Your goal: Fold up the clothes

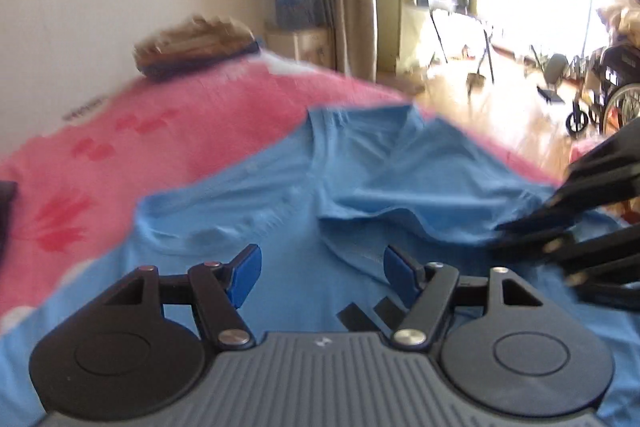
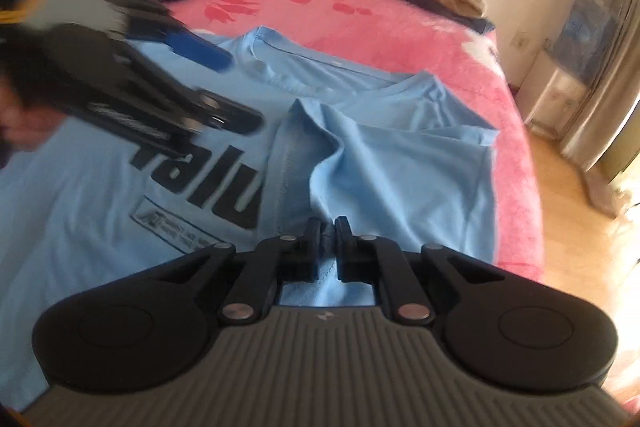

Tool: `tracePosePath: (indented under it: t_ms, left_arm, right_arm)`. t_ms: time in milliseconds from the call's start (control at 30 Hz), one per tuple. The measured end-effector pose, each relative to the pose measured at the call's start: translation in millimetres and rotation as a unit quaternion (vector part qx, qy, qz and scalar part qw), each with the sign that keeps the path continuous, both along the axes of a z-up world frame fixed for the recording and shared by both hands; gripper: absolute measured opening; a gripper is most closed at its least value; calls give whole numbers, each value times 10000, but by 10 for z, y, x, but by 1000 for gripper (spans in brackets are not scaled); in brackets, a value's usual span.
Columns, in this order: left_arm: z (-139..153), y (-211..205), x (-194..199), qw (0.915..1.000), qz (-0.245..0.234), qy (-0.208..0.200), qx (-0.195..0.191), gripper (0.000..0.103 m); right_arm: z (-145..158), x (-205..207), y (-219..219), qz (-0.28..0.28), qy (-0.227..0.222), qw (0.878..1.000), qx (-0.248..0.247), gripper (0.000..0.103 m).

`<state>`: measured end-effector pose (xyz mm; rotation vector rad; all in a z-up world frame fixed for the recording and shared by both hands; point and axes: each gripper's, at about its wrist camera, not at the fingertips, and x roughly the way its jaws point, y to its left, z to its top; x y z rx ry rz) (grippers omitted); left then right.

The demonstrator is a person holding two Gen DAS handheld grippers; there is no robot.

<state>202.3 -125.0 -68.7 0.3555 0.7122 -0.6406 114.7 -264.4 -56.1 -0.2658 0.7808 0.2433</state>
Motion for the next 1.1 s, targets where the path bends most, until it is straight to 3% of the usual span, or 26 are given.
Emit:
tracePosePath:
  t_ms: [100, 400, 500, 633, 700, 767, 833, 933, 1000, 1100]
  left_arm:
    - [-155, -115, 109, 9998, 22, 82, 154, 69]
    - [-141, -235, 56, 9993, 169, -289, 174, 67]
    - [-102, -249, 49, 9988, 322, -355, 120, 56]
    - [-19, -212, 70, 9983, 473, -333, -121, 52]
    - [-32, -264, 73, 9986, 402, -352, 3, 41]
    - [-16, -350, 46, 9979, 343, -527, 147, 13]
    - [111, -409, 2, 9951, 392, -897, 113, 11]
    - [394, -434, -66, 9867, 468, -1551, -123, 11]
    - [469, -438, -80, 9841, 438, -1717, -116, 11]
    - [380, -383, -66, 9880, 346, -1503, 26, 13]
  right_arm:
    - [67, -80, -48, -129, -125, 9998, -3, 5]
    - [164, -341, -359, -669, -440, 9960, 402, 5]
    - [114, -406, -441, -823, -450, 9941, 540, 5]
    - [114, -498, -529, -1001, -491, 9915, 677, 5]
    - [149, -527, -567, -1065, -598, 9899, 722, 5]
    - [208, -515, -586, -1053, -709, 9892, 730, 5]
    - [324, -486, -573, -982, -920, 9889, 632, 5]
    - [658, -522, -531, -936, -1667, 9811, 280, 5]
    - [769, -544, -522, -922, -1846, 9783, 168, 5]
    - [579, -565, -448, -695, -1304, 9889, 135, 5]
